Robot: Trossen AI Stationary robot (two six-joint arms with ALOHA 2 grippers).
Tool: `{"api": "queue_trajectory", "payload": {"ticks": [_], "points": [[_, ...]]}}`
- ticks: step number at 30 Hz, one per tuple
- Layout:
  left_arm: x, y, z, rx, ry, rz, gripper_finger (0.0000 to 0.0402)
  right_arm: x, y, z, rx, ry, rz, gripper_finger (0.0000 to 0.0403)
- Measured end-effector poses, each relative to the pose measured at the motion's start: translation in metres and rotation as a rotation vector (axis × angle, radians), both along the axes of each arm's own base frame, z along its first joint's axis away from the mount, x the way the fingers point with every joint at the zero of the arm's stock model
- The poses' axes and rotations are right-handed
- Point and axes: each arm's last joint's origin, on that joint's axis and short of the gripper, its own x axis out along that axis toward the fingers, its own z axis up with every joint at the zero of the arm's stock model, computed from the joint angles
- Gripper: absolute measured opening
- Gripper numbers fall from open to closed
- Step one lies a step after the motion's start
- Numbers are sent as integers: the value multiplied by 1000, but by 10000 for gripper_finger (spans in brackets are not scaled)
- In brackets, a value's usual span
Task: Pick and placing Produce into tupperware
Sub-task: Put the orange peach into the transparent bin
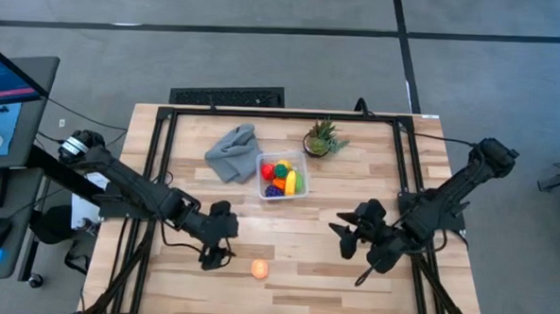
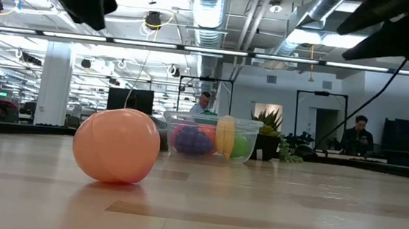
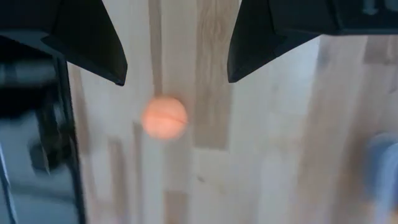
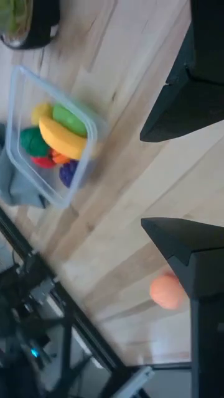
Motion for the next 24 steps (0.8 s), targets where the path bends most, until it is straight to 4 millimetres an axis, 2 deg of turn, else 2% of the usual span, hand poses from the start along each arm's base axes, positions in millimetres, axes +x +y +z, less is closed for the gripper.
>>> {"api": "queue_trajectory", "payload": {"ticks": [6, 11, 17, 24], "points": [[-3, -7, 2, -91, -50, 330, 266, -12, 17, -1, -26, 8, 100, 234], [0, -19, -2, -303, -48, 555, 266, -30, 31, -1, -78, -13, 165, 234], [20, -45, -33, -498, 69, 630, 266, -44, 39, -3, -100, -21, 198, 234], [39, -68, -46, -488, 120, 687, 266, -54, 46, -3, -98, -24, 244, 234]]}}
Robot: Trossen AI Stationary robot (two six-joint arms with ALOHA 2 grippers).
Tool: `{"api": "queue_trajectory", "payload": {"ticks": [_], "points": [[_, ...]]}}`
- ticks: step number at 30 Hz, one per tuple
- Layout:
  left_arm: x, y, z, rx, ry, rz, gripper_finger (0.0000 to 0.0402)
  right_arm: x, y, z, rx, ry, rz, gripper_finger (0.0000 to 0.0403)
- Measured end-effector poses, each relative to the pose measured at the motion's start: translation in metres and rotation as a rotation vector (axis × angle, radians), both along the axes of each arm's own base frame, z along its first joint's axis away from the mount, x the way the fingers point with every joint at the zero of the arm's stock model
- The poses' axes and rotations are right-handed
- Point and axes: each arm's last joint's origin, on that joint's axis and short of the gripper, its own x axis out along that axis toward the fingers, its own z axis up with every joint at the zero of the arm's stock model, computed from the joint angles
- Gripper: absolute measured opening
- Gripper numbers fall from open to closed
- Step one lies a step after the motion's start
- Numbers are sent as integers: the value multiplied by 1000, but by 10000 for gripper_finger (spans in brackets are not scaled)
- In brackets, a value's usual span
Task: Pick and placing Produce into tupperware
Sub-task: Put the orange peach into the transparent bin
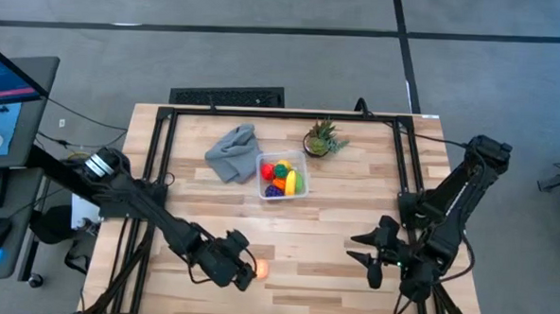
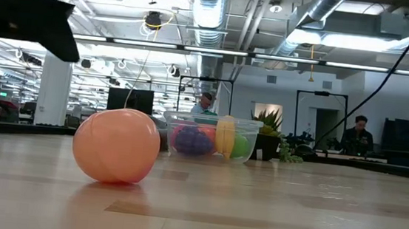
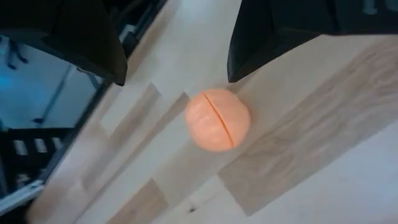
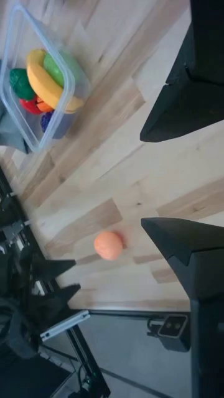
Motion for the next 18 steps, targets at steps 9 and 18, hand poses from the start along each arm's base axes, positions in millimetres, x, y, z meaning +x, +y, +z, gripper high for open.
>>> {"api": "queue_trajectory", "payload": {"ticks": [9, 18], "points": [[7, 4, 13, 63, 100, 71, 266, -5, 3, 0, -1, -15, 15, 234], [16, 15, 17, -1, 135, 113, 269, -6, 2, 0, -24, -22, 6, 234]]}}
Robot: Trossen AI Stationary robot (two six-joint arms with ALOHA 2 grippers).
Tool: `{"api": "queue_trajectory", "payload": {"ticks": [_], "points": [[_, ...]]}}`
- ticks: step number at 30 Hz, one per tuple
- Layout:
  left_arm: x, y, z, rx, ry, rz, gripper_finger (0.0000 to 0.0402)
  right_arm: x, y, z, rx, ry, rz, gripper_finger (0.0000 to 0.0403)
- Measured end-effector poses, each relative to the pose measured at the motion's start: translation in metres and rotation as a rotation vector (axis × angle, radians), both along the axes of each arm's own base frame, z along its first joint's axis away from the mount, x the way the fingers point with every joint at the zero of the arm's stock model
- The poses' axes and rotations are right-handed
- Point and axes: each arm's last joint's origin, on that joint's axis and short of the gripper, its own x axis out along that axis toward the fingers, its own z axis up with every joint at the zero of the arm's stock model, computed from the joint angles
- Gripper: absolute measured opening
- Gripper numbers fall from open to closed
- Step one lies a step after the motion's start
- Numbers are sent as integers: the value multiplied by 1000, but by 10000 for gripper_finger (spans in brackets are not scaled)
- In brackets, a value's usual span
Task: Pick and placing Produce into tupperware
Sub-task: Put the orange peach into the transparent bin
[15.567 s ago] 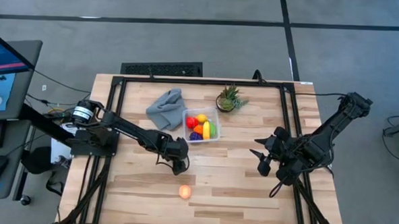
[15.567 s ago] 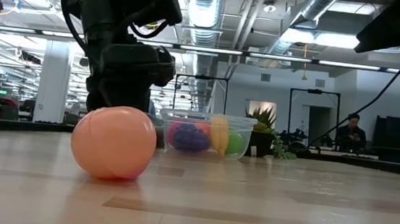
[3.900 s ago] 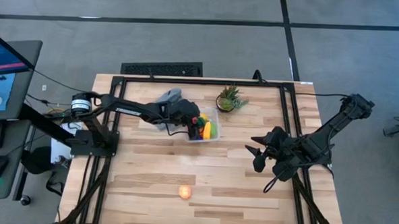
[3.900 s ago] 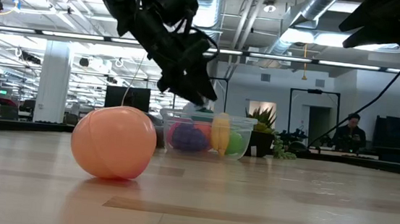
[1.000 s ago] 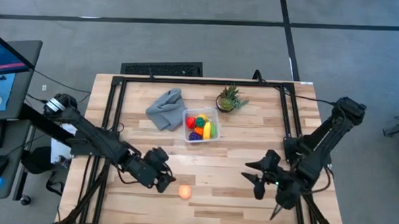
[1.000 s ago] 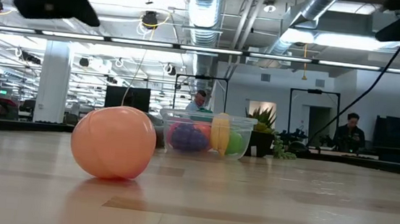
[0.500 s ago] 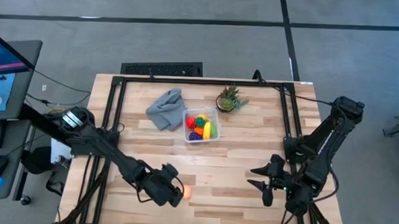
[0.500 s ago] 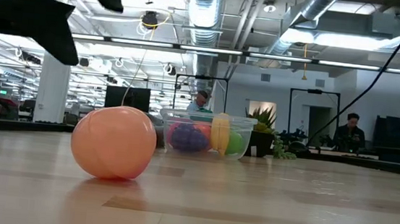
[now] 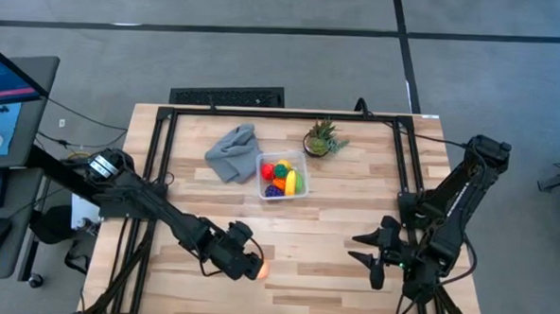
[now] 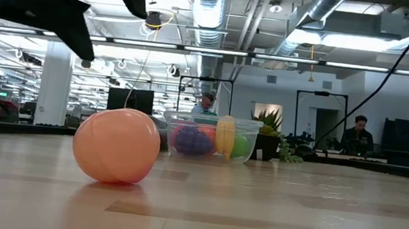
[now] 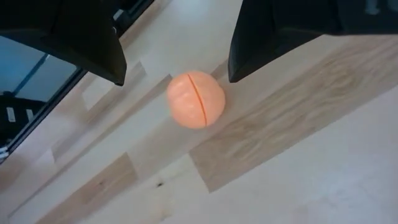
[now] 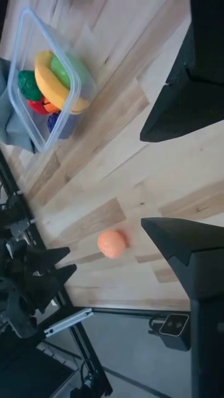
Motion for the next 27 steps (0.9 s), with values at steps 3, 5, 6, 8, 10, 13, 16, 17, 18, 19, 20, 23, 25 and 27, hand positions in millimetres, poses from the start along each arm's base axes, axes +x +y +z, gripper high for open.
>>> {"api": "queue_trajectory", "payload": {"ticks": [3, 5, 6, 8, 10, 13, 16, 17, 18, 19, 20, 23, 25, 27], "points": [[3, 0, 1, -15, -27, 16, 275, -1, 0, 0, -6, 3, 3, 234], [6, 0, 4, -17, -78, 34, 276, -1, 0, 0, -11, 5, 3, 234], [8, -1, 6, -20, -103, 33, 276, -1, 0, 0, -11, 5, 4, 234], [12, -2, 9, -27, -155, 17, 275, -1, 0, 0, -16, 6, 5, 234], [15, -4, 12, -28, -196, -19, 273, -1, -1, -1, -22, 9, 6, 234], [17, -6, 14, -47, -220, -40, 271, -1, -1, -1, -23, 9, 6, 234], [20, -4, 16, -103, -225, -67, 270, -1, -1, -1, -18, 9, 4, 234], [22, -3, 17, -115, -228, -102, 270, -1, -1, -1, -17, 9, 4, 234], [24, -2, 18, -120, -241, -112, 270, -1, -1, -1, -15, 7, 4, 234], [25, -1, 19, -124, -252, -104, 270, -1, 0, -1, -13, 7, 4, 234], [26, 0, 19, -126, -258, -82, 270, -1, 0, -1, -13, 6, 4, 234], [28, 3, 19, -122, -265, -45, 270, -1, 0, -1, -14, 7, 4, 234], [31, 4, 22, -148, -290, -74, 270, -1, 0, -1, -16, 7, 5, 234], [33, 3, 25, -153, -331, -123, 270, -1, -1, -1, -19, 8, 6, 234]]}}
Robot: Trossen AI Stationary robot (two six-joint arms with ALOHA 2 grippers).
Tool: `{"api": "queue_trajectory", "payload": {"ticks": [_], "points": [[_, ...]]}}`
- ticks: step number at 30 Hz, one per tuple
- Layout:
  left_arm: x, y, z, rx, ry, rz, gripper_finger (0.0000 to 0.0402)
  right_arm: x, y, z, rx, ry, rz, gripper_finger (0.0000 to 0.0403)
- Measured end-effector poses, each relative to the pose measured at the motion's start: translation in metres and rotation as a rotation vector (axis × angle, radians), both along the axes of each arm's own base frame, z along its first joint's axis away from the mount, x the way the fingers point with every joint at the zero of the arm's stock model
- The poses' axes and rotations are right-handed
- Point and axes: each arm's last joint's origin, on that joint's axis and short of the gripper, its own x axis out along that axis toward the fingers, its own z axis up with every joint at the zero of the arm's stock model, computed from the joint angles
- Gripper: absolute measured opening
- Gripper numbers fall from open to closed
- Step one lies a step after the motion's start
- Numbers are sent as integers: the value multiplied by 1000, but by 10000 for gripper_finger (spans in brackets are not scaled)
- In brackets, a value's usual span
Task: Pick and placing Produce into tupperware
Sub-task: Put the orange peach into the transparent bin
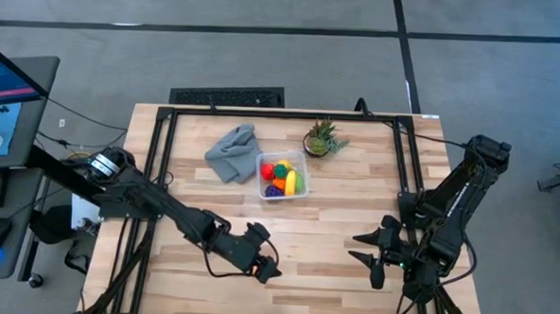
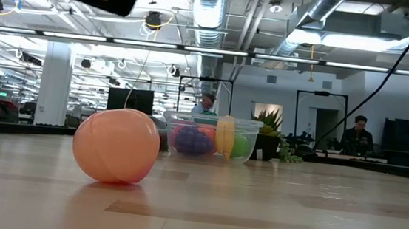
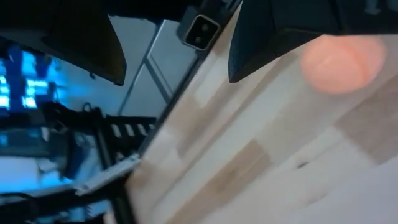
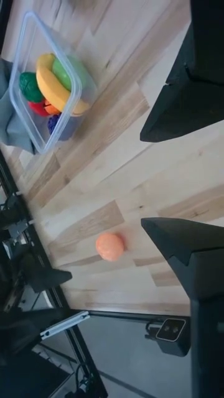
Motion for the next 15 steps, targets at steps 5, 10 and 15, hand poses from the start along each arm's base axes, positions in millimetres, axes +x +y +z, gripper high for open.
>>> {"api": "queue_trajectory", "payload": {"ticks": [5, 10, 15], "points": [[2, 1, 1, 24, -26, -24, 270, 0, 0, 0, -6, 3, 0, 234], [-4, 10, -9, 39, 114, 34, 270, -1, -1, -1, -17, 10, 0, 234], [-9, 12, -14, 40, 197, 67, 270, -1, -2, -1, -27, 15, 1, 234]]}}
